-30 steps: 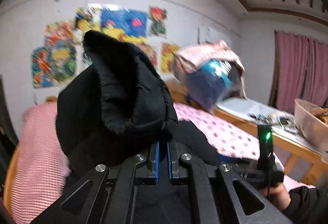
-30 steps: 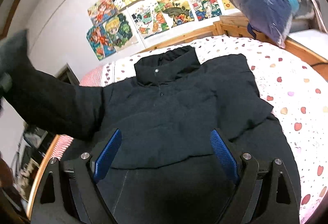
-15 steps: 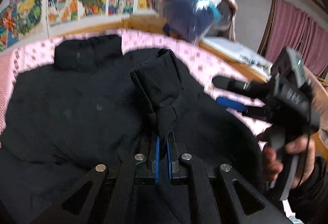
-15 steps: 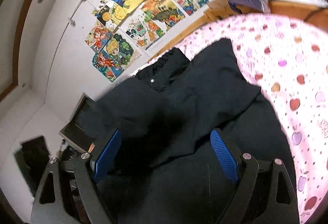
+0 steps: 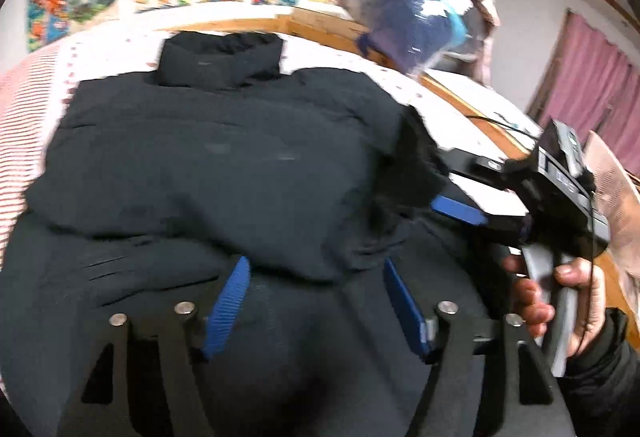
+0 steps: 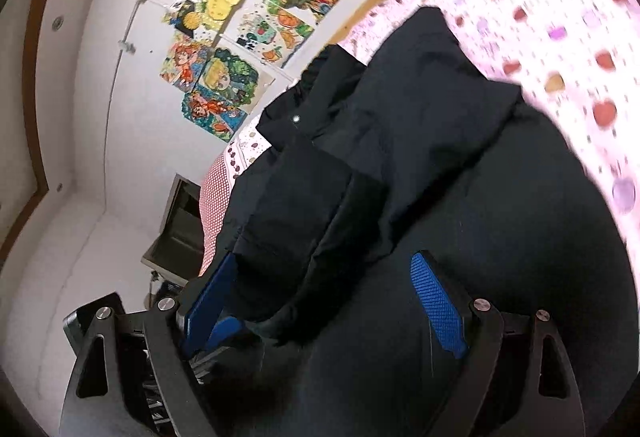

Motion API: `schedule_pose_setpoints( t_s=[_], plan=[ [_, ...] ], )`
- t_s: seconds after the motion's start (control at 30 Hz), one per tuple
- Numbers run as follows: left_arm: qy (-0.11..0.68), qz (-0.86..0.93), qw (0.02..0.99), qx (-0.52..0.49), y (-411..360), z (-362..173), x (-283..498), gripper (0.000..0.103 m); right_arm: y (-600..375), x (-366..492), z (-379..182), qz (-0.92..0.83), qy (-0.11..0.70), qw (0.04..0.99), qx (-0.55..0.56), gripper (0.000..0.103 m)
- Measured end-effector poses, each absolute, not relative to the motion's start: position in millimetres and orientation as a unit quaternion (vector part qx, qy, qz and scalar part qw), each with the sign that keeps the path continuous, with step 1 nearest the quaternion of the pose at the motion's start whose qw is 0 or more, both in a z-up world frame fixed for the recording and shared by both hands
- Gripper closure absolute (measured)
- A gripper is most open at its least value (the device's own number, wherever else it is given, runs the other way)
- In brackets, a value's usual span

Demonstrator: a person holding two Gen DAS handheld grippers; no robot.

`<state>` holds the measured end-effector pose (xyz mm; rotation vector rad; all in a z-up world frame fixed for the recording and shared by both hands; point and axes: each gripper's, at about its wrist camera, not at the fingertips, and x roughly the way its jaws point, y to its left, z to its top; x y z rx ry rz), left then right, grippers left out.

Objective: Fold large clothes

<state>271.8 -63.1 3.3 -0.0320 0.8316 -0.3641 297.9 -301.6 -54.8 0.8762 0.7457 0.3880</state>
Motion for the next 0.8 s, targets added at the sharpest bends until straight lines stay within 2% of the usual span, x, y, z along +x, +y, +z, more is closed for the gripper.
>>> schedule_pose_setpoints(
  t_s=[0.33, 0.53, 0.57, 0.6, 0.67, 0.7, 0.73, 0.8],
  plan=[
    [0.406, -0.074, 0.908, -0.065, 20, 11, 268, 0.025, -310, 263, -71, 0.182, 0.329, 0.799, 0.470, 0.018],
    [0.401, -0.066, 0.911, -0.074, 31, 14, 282, 0.025, -287, 281, -69, 0.130, 0.389, 0.819, 0.401, 0.018],
    [0.400, -0.065, 0.911, -0.073, 31, 15, 285, 0.025, -283, 287, -67, 0.123, 0.394, 0.823, 0.390, 0.026],
    [0.398, -0.064, 0.912, -0.071, 31, 18, 289, 0.025, -279, 290, -65, 0.116, 0.400, 0.825, 0.381, 0.045],
    [0.395, -0.063, 0.914, -0.068, 31, 23, 296, 0.025, -271, 300, -58, 0.093, 0.417, 0.831, 0.355, 0.066],
    [0.392, -0.062, 0.915, -0.066, 30, 25, 298, 0.025, -268, 303, -52, 0.079, 0.420, 0.840, 0.335, 0.082],
    [0.390, -0.061, 0.916, -0.064, 30, 27, 299, 0.025, -266, 305, -46, 0.073, 0.420, 0.848, 0.314, 0.090],
    [0.386, -0.062, 0.919, -0.058, 28, 31, 306, 0.025, -264, 310, -29, 0.069, 0.406, 0.868, 0.278, 0.096]
  ],
)
